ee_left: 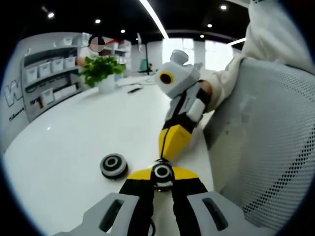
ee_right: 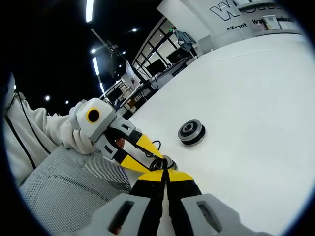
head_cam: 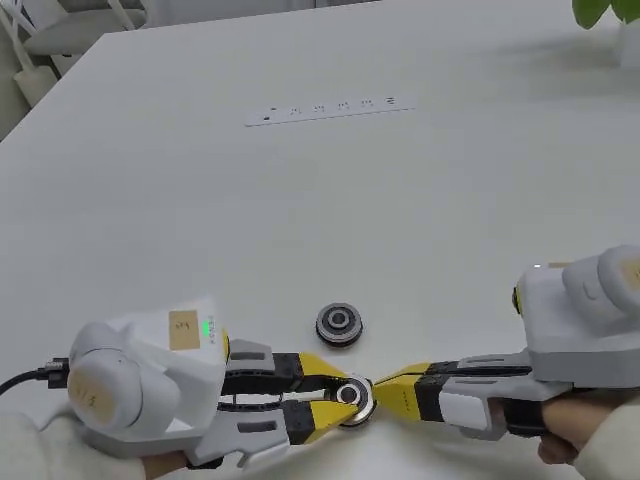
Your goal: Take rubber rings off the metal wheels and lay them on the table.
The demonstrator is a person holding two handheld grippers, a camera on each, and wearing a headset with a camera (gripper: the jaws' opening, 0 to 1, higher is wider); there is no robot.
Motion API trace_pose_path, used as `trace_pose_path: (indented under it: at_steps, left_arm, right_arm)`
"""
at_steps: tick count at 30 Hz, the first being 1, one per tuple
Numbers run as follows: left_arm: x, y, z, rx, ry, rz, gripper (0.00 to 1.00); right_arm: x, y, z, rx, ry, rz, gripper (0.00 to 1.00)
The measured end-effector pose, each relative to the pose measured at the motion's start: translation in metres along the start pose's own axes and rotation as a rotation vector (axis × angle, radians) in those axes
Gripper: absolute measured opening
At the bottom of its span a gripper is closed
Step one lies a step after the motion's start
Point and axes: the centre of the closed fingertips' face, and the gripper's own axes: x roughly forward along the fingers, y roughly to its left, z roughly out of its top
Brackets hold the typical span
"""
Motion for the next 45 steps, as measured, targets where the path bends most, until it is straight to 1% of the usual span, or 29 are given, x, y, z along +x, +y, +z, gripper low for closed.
trace_pose_path:
  at_steps: [16, 24, 30, 33, 36, 45]
  left_arm:
    - [-0.001, 0.0, -0.002, 0.0, -0.005, -0.001, 0.14]
    - [-0.001, -0.001, -0.001, -0.001, -0.006, -0.003, 0.14]
    - [0.0, -0.002, 0.001, 0.001, -0.007, -0.003, 0.14]
    - [0.0, -0.003, 0.001, 0.004, -0.007, -0.003, 0.14]
    - [0.0, -0.003, 0.001, 0.004, -0.005, -0.002, 0.14]
    - [0.001, -0.003, 0.001, 0.006, -0.004, -0.001, 0.14]
  right_arm:
    - [0.002, 0.008, 0.0, -0.005, -0.002, 0.035, 0.0]
    - [0.003, 0.01, 0.0, -0.013, 0.002, 0.047, 0.0]
    - [0.004, 0.012, -0.002, 0.005, 0.009, 0.061, 0.0]
    - [0.005, 0.012, -0.002, 0.0, 0.01, 0.062, 0.0]
    - [0.004, 0.012, -0.002, 0.004, 0.008, 0.062, 0.0]
    - [0.004, 0.015, 0.001, 0.014, -0.013, 0.082, 0.0]
